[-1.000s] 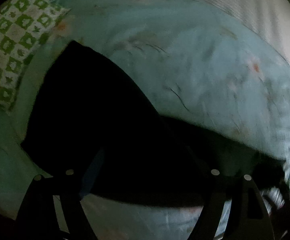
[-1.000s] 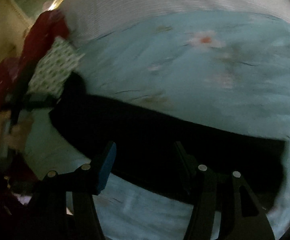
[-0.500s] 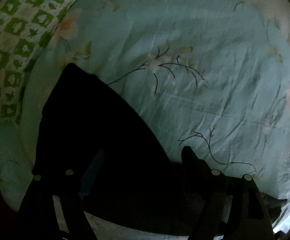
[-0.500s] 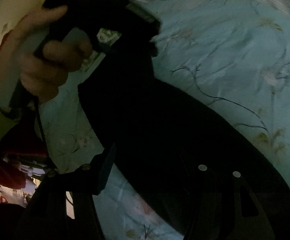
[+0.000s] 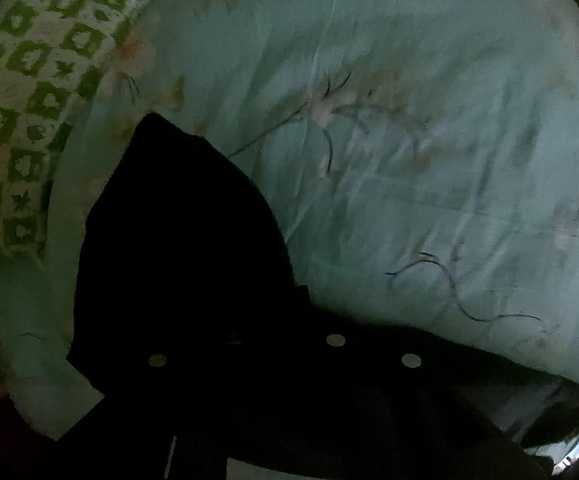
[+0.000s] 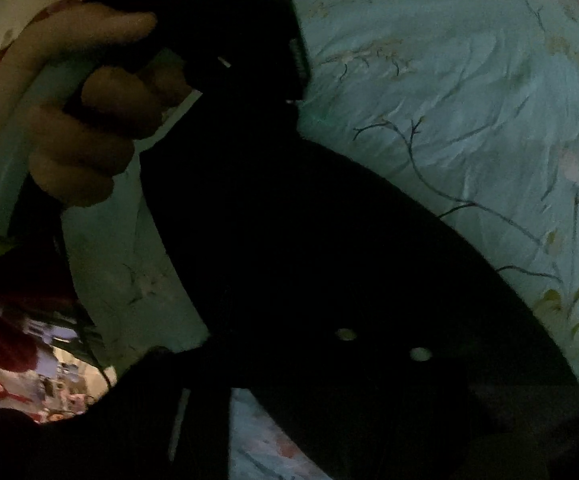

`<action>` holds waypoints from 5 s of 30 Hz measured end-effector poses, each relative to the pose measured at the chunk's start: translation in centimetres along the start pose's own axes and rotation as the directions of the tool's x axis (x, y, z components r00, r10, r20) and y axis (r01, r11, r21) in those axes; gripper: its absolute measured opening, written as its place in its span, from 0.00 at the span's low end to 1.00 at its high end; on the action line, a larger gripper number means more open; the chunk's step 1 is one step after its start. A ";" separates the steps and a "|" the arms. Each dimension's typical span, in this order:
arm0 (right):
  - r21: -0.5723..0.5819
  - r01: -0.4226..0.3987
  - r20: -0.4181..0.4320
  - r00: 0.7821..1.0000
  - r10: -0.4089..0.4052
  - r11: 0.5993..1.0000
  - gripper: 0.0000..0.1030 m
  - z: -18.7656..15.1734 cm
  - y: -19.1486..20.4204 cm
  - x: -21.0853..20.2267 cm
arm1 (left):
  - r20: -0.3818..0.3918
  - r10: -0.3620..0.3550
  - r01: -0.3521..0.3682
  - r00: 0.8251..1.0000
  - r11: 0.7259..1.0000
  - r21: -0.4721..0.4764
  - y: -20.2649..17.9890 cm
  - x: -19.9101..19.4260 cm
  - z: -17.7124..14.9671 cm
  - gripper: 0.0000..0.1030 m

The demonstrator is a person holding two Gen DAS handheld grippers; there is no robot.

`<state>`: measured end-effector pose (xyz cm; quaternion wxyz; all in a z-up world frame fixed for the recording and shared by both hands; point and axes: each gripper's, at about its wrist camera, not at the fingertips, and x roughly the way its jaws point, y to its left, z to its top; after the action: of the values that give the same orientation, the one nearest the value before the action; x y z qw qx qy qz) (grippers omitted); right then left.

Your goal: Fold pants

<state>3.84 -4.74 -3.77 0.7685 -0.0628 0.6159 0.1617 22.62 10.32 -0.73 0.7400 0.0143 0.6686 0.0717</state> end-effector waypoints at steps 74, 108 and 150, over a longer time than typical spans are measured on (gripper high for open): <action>0.150 -0.001 0.043 0.999 -0.005 0.989 0.42 3.0 0.0 -1.8 | 0.248 -0.417 0.485 0.874 0.770 -0.414 20.5 2.4 -16.1 0.56; 0.287 -0.051 -0.001 0.999 0.054 0.957 0.13 8.4 -5.9 4.6 | 0.259 -0.489 0.553 0.833 0.751 -0.362 21.9 6.5 -12.2 0.30; 0.033 0.253 0.050 0.966 -0.254 0.967 0.11 8.7 -2.0 6.4 | 0.371 -0.194 0.229 0.908 0.972 -0.050 19.1 4.1 -11.4 0.26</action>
<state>13.75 -2.90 -8.17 0.7999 -0.1267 0.5840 0.0557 10.07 28.89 -3.71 0.8542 -0.0796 0.5135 0.0181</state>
